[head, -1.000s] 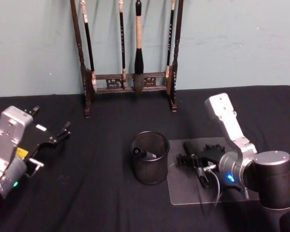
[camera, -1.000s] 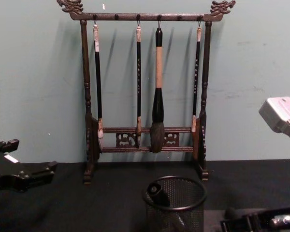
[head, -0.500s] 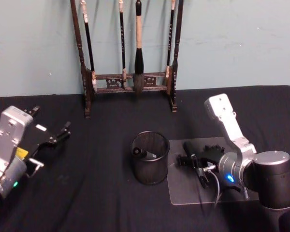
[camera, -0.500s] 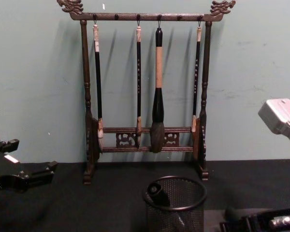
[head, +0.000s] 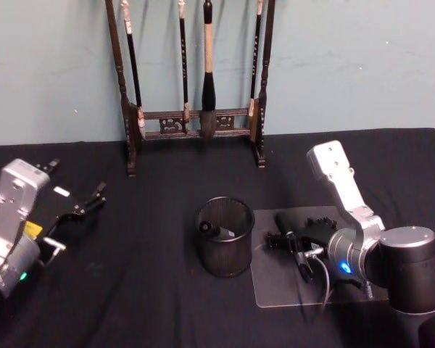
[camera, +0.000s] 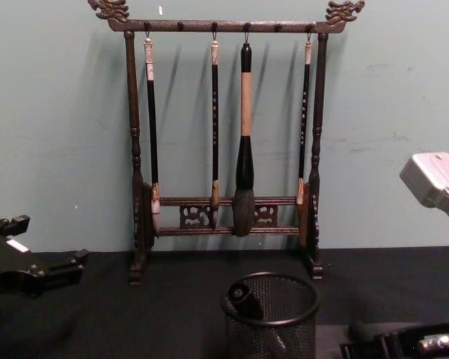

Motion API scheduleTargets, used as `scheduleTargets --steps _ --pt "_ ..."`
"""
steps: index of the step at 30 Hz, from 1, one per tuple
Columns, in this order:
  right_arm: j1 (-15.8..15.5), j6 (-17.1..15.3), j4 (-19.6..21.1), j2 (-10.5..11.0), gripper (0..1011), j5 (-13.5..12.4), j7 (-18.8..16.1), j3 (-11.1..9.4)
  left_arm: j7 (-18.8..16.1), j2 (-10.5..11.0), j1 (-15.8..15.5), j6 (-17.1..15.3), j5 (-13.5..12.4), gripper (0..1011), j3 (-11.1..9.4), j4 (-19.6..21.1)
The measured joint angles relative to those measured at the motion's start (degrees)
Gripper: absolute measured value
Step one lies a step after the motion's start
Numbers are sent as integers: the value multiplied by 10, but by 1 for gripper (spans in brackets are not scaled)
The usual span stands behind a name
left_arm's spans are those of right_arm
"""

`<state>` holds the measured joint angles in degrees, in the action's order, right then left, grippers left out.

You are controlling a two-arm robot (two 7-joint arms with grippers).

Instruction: Pick up the water-based marker from the table and place it into the pen holder.

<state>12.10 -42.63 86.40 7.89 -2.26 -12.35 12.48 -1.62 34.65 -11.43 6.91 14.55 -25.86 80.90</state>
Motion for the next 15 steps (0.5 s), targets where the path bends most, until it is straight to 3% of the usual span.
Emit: scheduleTargets --steps 3,5,8,10,11,14,15 --pt "0 0 0 0 979 0 0 0 0 0 0 0 0 1001 0 0" --pt "0 0 0 0 867 0 0 0 0 0 0 0 0 1001 0 0" --pt "0 0 0 0 836 0 0 0 0 0 0 0 0 1001 0 0" --pt "0 0 0 0 741 -1 1 0 0 0 0 0 0 1001 0 0" --pt "0 0 0 0 741 -1 1 0 0 0 0 0 0 1001 0 0" --pt "0 0 0 0 542 -1 1 0 0 0 0 0 0 1001 0 0" --pt "0 0 0 0 542 -1 1 0 0 0 0 0 0 1001 0 0"
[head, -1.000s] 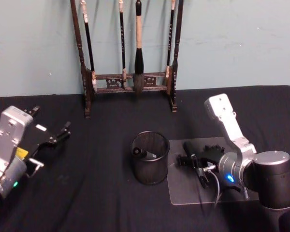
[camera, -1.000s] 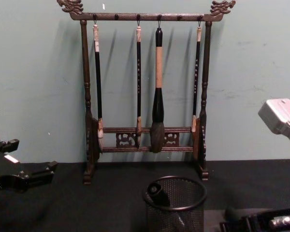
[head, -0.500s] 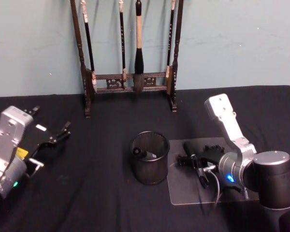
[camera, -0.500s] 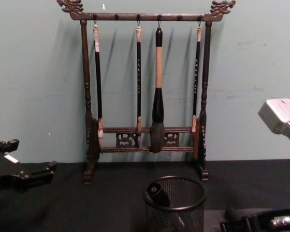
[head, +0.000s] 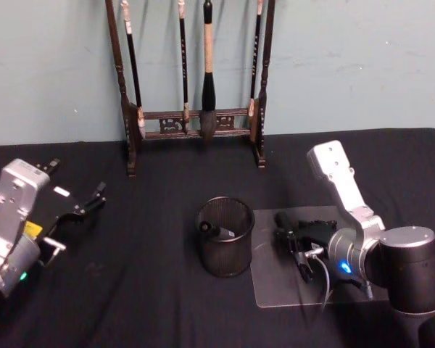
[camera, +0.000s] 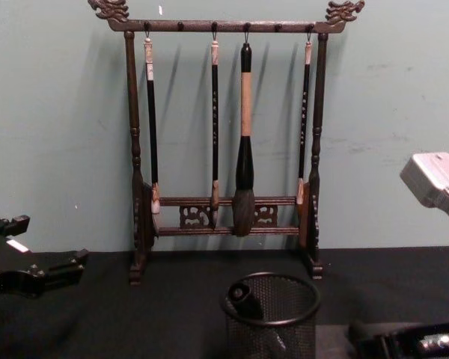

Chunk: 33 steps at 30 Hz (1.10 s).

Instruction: Pick up the water-based marker from the table and place it into the pen holder.

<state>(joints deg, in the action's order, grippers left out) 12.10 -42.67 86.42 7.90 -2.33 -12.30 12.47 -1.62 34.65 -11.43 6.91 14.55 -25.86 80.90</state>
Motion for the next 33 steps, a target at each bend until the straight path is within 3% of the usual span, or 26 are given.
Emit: scheduleTargets --steps 6,10,27,33 --pt "0 0 0 0 300 0 0 0 0 0 0 0 0 1001 0 0" --pt "0 0 0 0 227 0 0 0 0 0 0 0 0 1001 0 0" --pt "0 0 0 0 227 0 0 0 0 0 0 0 0 1001 0 0" --pt "-13 48 19 -13 227 -14 -17 -29 0 0 0 0 0 1001 0 0"
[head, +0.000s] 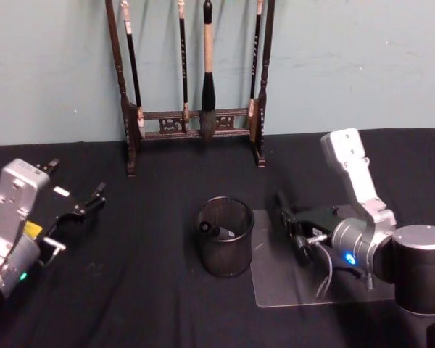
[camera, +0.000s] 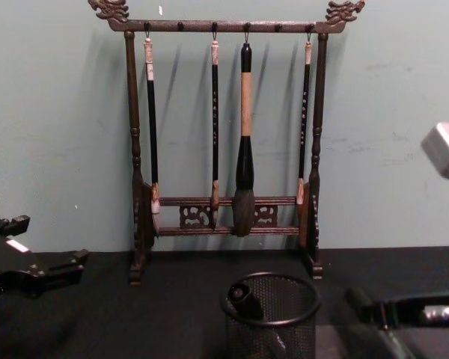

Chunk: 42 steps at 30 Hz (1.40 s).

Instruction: Pick up the water-based marker from the table and place it into the pen holder.

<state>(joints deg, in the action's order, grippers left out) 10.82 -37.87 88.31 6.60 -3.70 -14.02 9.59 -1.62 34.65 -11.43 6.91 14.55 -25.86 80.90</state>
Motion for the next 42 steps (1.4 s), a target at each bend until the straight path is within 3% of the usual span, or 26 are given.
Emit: scheduleTargets --steps 10,13,21,27,42 --pt "-8 88 26 2 227 -28 -13 -9 0 0 0 0 0 1001 0 0" --pt "-3 124 32 6 227 -39 -23 -3 0 0 0 0 0 1001 0 0" --pt "14 178 31 10 227 -51 -37 19 0 0 0 0 0 1001 0 0" --pt "26 202 22 8 227 -65 -50 36 0 0 0 0 0 1001 0 0" --pt "38 226 7 12 227 -88 -72 76 0 0 0 0 0 1001 0 0"
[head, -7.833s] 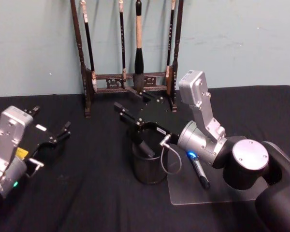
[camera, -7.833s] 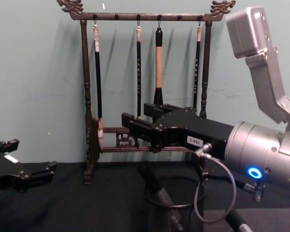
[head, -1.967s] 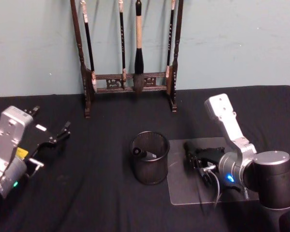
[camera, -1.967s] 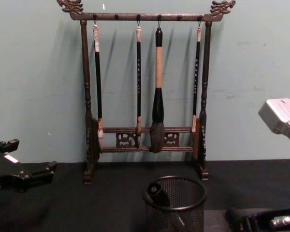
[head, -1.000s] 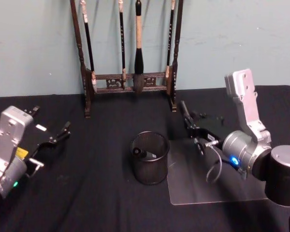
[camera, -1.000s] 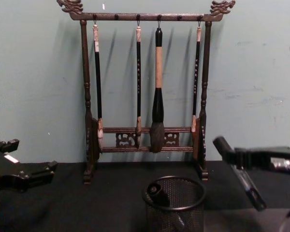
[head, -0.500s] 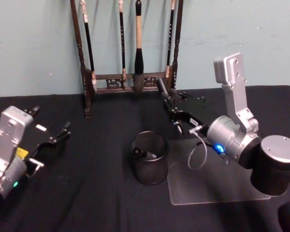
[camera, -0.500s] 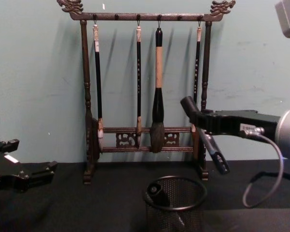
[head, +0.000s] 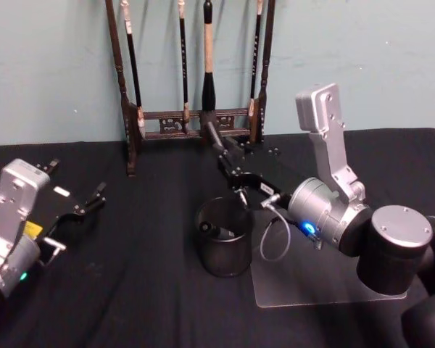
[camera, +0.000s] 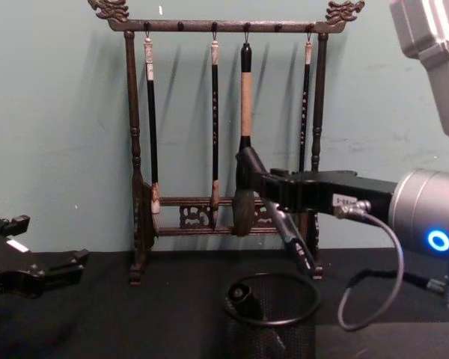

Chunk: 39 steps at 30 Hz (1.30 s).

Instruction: Pick up the water-based marker from the table and place it into the pen holder.

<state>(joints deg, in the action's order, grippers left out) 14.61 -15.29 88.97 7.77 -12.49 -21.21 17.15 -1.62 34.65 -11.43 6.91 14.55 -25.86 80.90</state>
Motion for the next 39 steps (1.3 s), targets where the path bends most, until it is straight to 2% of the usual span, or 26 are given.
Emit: scheduleTargets --steps 14,20,36,38,39 --pt "5 13 -14 11 227 -14 -3 24 0 0 0 0 0 1001 0 0" --pt "5 15 -18 20 227 -29 0 33 0 0 0 0 0 1001 0 0" --pt "5 14 -18 18 228 -27 1 32 0 0 0 0 0 1001 0 0" --pt "5 13 -18 18 316 -27 1 31 0 0 0 0 0 1001 0 0" --pt "5 13 -18 18 316 -27 1 31 0 0 0 0 0 1001 0 0"
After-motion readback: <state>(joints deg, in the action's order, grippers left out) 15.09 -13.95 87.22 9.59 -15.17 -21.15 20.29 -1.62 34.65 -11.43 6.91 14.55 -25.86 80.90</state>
